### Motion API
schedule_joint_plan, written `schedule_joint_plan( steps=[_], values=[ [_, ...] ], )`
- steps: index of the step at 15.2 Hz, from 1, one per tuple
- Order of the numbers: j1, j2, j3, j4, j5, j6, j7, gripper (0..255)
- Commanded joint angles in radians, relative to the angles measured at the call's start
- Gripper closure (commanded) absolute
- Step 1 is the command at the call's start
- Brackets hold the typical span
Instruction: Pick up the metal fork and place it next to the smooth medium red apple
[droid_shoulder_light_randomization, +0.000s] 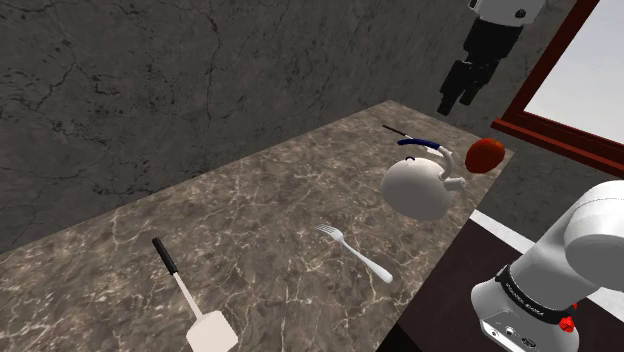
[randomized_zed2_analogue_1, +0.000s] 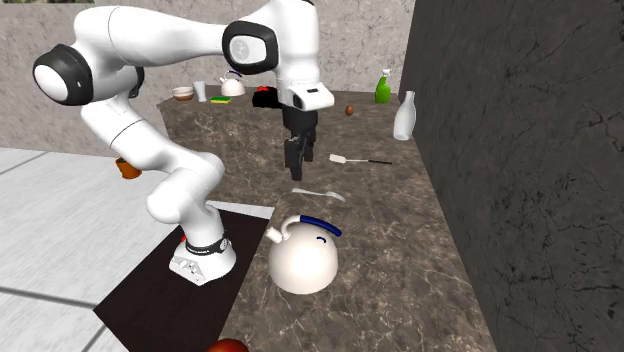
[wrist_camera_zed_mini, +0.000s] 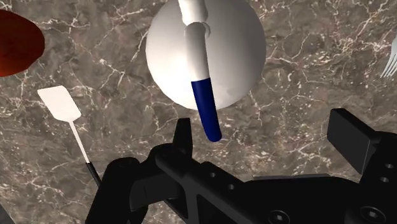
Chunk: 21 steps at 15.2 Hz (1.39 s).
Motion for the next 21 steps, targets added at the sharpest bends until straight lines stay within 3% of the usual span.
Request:
schedule_joint_plan(
  steps=[1, 11, 21],
  values=[
    [0.019, 0.002, 0.034, -0.04, 0.026, 0.029, 0.03, 0],
    [0.112, 0.139, 0.192, -0.147, 0.147, 0.211, 0.149, 0],
    [0.192, 0.388, 0.357, -0.155, 0.234, 0.419, 0.268, 0]
  ],
)
